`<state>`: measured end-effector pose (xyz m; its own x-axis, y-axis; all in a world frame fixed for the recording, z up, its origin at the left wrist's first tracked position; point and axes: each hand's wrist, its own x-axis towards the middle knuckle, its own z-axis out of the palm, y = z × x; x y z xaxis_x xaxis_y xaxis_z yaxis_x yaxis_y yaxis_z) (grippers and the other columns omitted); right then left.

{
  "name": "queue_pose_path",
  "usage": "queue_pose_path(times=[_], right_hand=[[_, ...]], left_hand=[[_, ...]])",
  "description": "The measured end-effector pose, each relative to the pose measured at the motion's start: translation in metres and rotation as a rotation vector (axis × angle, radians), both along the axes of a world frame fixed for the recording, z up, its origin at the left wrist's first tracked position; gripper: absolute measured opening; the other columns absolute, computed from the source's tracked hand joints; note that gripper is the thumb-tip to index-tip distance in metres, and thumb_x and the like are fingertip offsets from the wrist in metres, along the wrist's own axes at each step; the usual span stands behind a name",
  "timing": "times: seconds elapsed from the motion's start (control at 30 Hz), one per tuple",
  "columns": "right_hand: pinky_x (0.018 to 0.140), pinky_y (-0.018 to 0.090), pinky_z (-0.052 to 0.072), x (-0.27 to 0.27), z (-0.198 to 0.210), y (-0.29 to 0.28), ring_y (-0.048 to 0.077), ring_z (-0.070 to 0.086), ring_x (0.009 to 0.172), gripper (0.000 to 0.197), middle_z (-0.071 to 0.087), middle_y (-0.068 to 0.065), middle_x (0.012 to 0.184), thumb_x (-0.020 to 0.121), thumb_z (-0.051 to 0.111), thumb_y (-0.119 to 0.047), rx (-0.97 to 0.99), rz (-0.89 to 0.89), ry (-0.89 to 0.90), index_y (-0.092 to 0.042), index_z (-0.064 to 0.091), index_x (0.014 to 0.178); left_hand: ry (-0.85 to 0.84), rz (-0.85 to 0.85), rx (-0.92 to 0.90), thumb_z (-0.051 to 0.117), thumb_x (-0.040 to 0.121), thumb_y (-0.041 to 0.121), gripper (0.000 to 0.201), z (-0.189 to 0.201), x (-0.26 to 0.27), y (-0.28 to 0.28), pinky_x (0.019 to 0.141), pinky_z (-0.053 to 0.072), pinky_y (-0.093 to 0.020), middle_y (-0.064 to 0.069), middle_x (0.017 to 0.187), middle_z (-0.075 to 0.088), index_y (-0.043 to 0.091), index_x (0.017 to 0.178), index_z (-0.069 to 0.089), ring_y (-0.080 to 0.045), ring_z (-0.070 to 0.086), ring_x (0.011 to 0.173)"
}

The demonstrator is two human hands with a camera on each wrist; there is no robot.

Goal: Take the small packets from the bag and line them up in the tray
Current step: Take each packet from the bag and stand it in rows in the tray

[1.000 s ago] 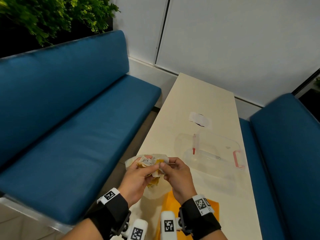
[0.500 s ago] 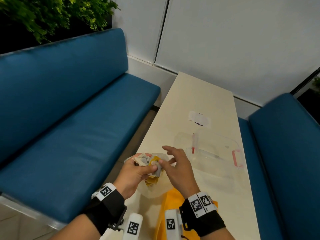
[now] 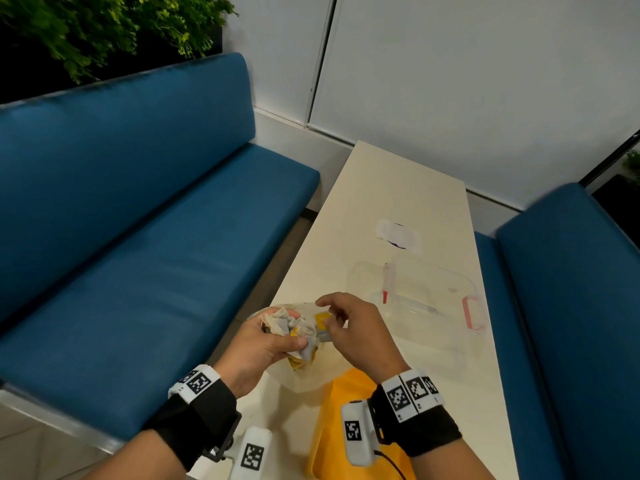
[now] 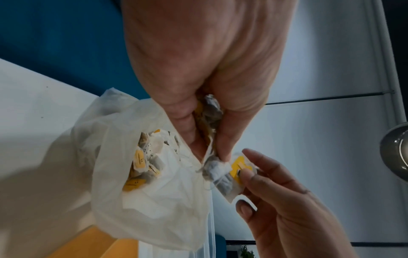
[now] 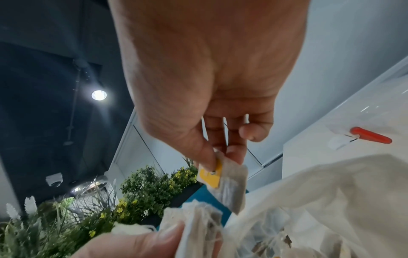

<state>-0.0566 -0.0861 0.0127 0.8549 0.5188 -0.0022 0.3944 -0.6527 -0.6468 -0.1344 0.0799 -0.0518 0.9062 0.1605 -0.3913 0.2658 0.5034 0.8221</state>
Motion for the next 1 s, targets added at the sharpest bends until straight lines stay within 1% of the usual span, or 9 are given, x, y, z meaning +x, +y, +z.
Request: queue_pose_path(times=[0.07, 0.17, 0.3, 0.4, 0.57, 0.7, 0.8, 0.9, 1.0], right_hand=[[0.076, 0.016, 0.050, 0.000, 0.005, -0.007, 0.001, 0.059, 0.083, 0.026, 0.064, -0.016, 0.090, 0.090, 0.060, -0.007, 0.029, -0.033, -0.016, -0.029, 0.071, 0.098], [0.072, 0.016, 0.051, -0.003, 0.013, -0.028, 0.002, 0.061, 0.080, 0.020, 0.067, -0.013, 0.081, 0.085, 0.063, -0.008, 0.066, -0.125, -0.014, -0.027, 0.068, 0.081], [0.073, 0.016, 0.050, -0.009, 0.006, -0.062, 0.002, 0.060, 0.081, 0.018, 0.065, -0.012, 0.081, 0.084, 0.067, -0.009, 0.009, -0.172, -0.032, -0.026, 0.065, 0.079], [0.071, 0.014, 0.048, -0.010, -0.009, -0.085, 0.001, 0.060, 0.079, 0.022, 0.065, -0.012, 0.081, 0.084, 0.067, -0.004, -0.039, -0.199, 0.002, -0.026, 0.068, 0.080], [0.062, 0.014, 0.048, -0.013, -0.041, -0.100, 0.001, 0.059, 0.068, 0.033, 0.065, -0.012, 0.071, 0.084, 0.065, -0.003, -0.214, -0.180, 0.110, -0.033, 0.064, 0.071], [0.066, 0.016, 0.048, -0.013, -0.072, -0.093, 0.004, 0.060, 0.078, 0.030, 0.065, -0.009, 0.086, 0.087, 0.058, -0.005, -0.362, -0.126, 0.164, -0.031, 0.065, 0.074], [0.072, 0.018, 0.046, -0.008, -0.089, -0.086, 0.008, 0.055, 0.086, 0.014, 0.053, -0.008, 0.097, 0.089, 0.063, -0.011, -0.383, -0.165, 0.156, -0.023, 0.068, 0.082], [0.079, 0.021, 0.046, -0.004, -0.101, -0.081, 0.011, 0.056, 0.090, 0.007, 0.049, -0.007, 0.103, 0.089, 0.068, -0.016, -0.356, -0.174, 0.139, -0.021, 0.069, 0.085], [0.079, 0.021, 0.043, -0.004, -0.107, -0.074, 0.013, 0.056, 0.092, 0.007, 0.050, -0.004, 0.105, 0.090, 0.068, -0.016, -0.344, -0.166, 0.163, -0.021, 0.070, 0.086]], left_hand=[[-0.016, -0.021, 0.018, 0.080, 0.072, -0.013, 0.047, 0.002, -0.003, 0.005, 0.079, 0.062, -0.034, -0.014, 0.110, 0.076, 0.004, 0.114, 0.067, -0.031, 0.073, 0.105], [-0.084, -0.165, 0.016, 0.084, 0.069, -0.012, 0.046, 0.002, -0.016, 0.017, 0.075, 0.060, -0.032, -0.014, 0.104, 0.073, 0.003, 0.109, 0.066, -0.027, 0.072, 0.097], [-0.086, -0.498, 0.016, 0.086, 0.064, -0.010, 0.045, -0.012, -0.041, 0.029, 0.074, 0.057, -0.034, -0.015, 0.098, 0.069, -0.001, 0.105, 0.068, -0.025, 0.067, 0.090], [-0.043, -0.670, 0.188, 0.090, 0.067, -0.004, 0.045, -0.027, -0.044, 0.029, 0.082, 0.056, -0.037, -0.015, 0.102, 0.072, -0.001, 0.107, 0.070, -0.024, 0.068, 0.094], [-0.070, -0.535, 0.319, 0.087, 0.068, -0.009, 0.041, -0.033, -0.025, 0.015, 0.081, 0.058, -0.034, -0.014, 0.099, 0.073, -0.002, 0.105, 0.072, -0.022, 0.068, 0.093], [-0.113, -0.382, 0.325, 0.086, 0.069, -0.009, 0.043, -0.026, -0.007, 0.004, 0.088, 0.058, -0.038, -0.020, 0.101, 0.072, -0.002, 0.108, 0.071, -0.023, 0.068, 0.095], [-0.144, -0.348, 0.386, 0.089, 0.067, -0.002, 0.040, -0.021, -0.005, -0.004, 0.093, 0.057, -0.044, -0.021, 0.106, 0.072, 0.006, 0.104, 0.074, -0.024, 0.068, 0.097], [-0.174, -0.450, 0.412, 0.089, 0.069, -0.001, 0.037, -0.025, -0.016, -0.013, 0.089, 0.057, -0.041, -0.019, 0.106, 0.073, 0.007, 0.103, 0.075, -0.020, 0.069, 0.094], [-0.158, -0.710, 0.447, 0.088, 0.072, 0.002, 0.037, -0.034, -0.032, -0.024, 0.093, 0.057, -0.039, -0.016, 0.115, 0.073, 0.008, 0.106, 0.075, -0.028, 0.070, 0.105]])
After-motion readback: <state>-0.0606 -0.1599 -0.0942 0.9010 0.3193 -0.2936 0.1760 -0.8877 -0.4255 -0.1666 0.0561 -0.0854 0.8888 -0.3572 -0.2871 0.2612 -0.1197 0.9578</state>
